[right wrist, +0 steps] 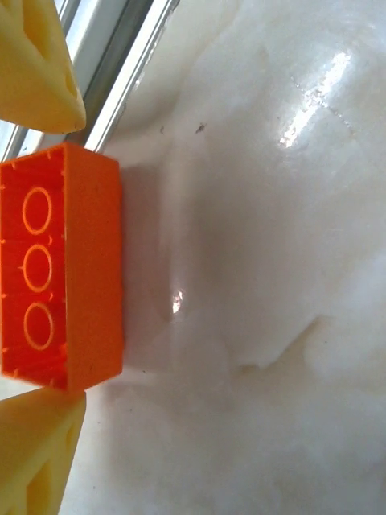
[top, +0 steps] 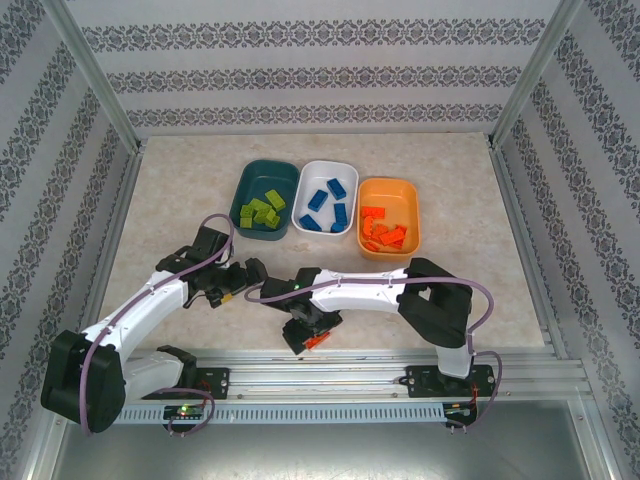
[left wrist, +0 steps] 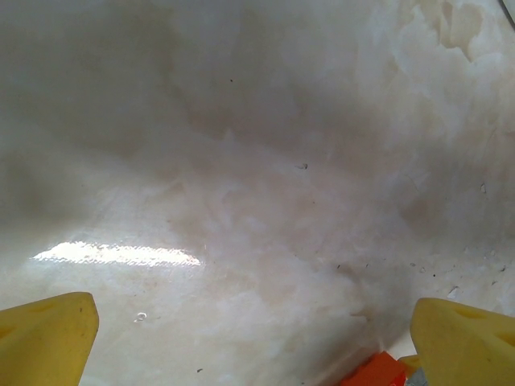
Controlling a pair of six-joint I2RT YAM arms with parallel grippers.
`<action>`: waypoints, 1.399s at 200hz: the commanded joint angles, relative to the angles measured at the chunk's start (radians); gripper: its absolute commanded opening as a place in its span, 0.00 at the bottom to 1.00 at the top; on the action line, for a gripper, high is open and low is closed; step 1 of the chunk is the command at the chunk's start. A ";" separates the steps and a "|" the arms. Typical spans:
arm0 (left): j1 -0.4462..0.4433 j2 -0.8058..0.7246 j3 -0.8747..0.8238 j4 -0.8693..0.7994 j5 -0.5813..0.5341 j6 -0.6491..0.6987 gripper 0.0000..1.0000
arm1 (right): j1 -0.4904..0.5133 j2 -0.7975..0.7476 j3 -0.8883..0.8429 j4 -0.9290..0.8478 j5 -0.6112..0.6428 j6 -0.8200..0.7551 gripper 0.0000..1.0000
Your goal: Sort the legos into containers by color
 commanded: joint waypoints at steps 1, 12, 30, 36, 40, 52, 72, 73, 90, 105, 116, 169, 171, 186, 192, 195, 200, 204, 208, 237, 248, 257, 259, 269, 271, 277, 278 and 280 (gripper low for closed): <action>0.015 -0.017 -0.009 0.002 0.012 0.008 1.00 | -0.016 0.016 0.002 -0.013 0.030 0.029 0.65; 0.017 -0.015 -0.007 0.003 0.014 0.010 1.00 | -0.020 0.016 0.000 -0.010 0.028 0.031 0.61; 0.021 -0.011 -0.003 0.003 0.017 0.016 1.00 | -0.021 0.016 0.000 -0.013 0.030 0.035 0.59; 0.022 -0.009 -0.003 0.003 0.017 0.017 1.00 | -0.022 0.015 0.001 -0.015 0.034 0.035 0.59; 0.023 -0.009 -0.001 0.003 0.017 0.018 1.00 | -0.023 0.014 0.001 -0.019 0.039 0.036 0.58; 0.026 -0.005 0.001 0.004 0.021 0.020 1.00 | -0.024 0.007 0.002 -0.026 0.048 0.042 0.57; 0.029 0.004 0.007 0.007 0.025 0.024 1.00 | -0.036 -0.022 -0.002 -0.045 0.069 0.052 0.57; 0.028 0.004 0.006 0.008 0.025 0.023 1.00 | -0.037 -0.024 -0.002 -0.047 0.069 0.052 0.57; 0.028 0.014 0.010 0.014 0.031 0.026 1.00 | -0.059 -0.065 0.005 -0.080 0.094 0.049 0.58; 0.028 0.028 0.014 0.026 0.040 0.027 1.00 | -0.095 -0.110 0.021 -0.123 0.115 0.039 0.59; 0.030 0.040 0.021 0.027 0.044 0.032 1.00 | -0.126 -0.153 0.034 -0.153 0.133 0.028 0.59; 0.028 0.091 0.057 0.039 0.057 0.056 1.00 | -0.391 -0.343 0.178 -0.291 0.191 -0.090 0.60; 0.028 0.092 0.056 0.040 0.059 0.055 1.00 | -0.404 -0.349 0.187 -0.293 0.191 -0.095 0.61; 0.028 0.106 0.061 0.048 0.070 0.056 1.00 | -0.505 -0.380 0.237 -0.295 0.171 -0.120 0.61; 0.028 0.110 0.062 0.051 0.074 0.057 1.00 | -0.545 -0.386 0.250 -0.290 0.159 -0.123 0.61; 0.028 0.114 0.065 0.053 0.075 0.057 1.00 | -0.566 -0.389 0.258 -0.286 0.151 -0.123 0.61; 0.027 0.118 0.066 0.054 0.078 0.056 1.00 | -0.599 -0.393 0.266 -0.278 0.140 -0.123 0.61; 0.028 0.121 0.067 0.056 0.080 0.057 1.00 | -0.629 -0.393 0.272 -0.273 0.130 -0.122 0.61; 0.028 0.124 0.069 0.057 0.082 0.056 1.00 | -0.654 -0.393 0.280 -0.266 0.118 -0.119 0.61; 0.024 0.150 0.078 0.068 0.106 0.058 1.00 | -0.819 -0.372 0.318 -0.189 0.071 -0.092 0.61; 0.019 0.162 0.082 0.072 0.118 0.058 1.00 | -0.872 -0.347 0.336 -0.170 0.062 -0.081 0.61; 0.014 0.175 0.087 0.074 0.125 0.058 1.00 | -0.908 -0.319 0.353 -0.157 0.045 -0.078 0.61; 0.013 0.177 0.088 0.075 0.127 0.058 1.00 | -0.916 -0.313 0.357 -0.155 0.042 -0.078 0.61; 0.004 0.189 0.094 0.076 0.132 0.059 1.00 | -0.947 -0.275 0.381 -0.144 0.031 -0.075 0.61; 0.003 0.191 0.095 0.077 0.133 0.060 1.00 | -0.953 -0.267 0.388 -0.143 0.028 -0.074 0.61; -0.003 0.198 0.099 0.079 0.136 0.061 1.00 | -0.966 -0.244 0.404 -0.140 0.019 -0.076 0.61; -0.003 0.199 0.100 0.079 0.137 0.061 1.00 | -0.968 -0.239 0.408 -0.139 0.019 -0.077 0.61; -0.005 0.200 0.102 0.079 0.137 0.062 1.00 | -0.972 -0.230 0.414 -0.138 0.016 -0.079 0.61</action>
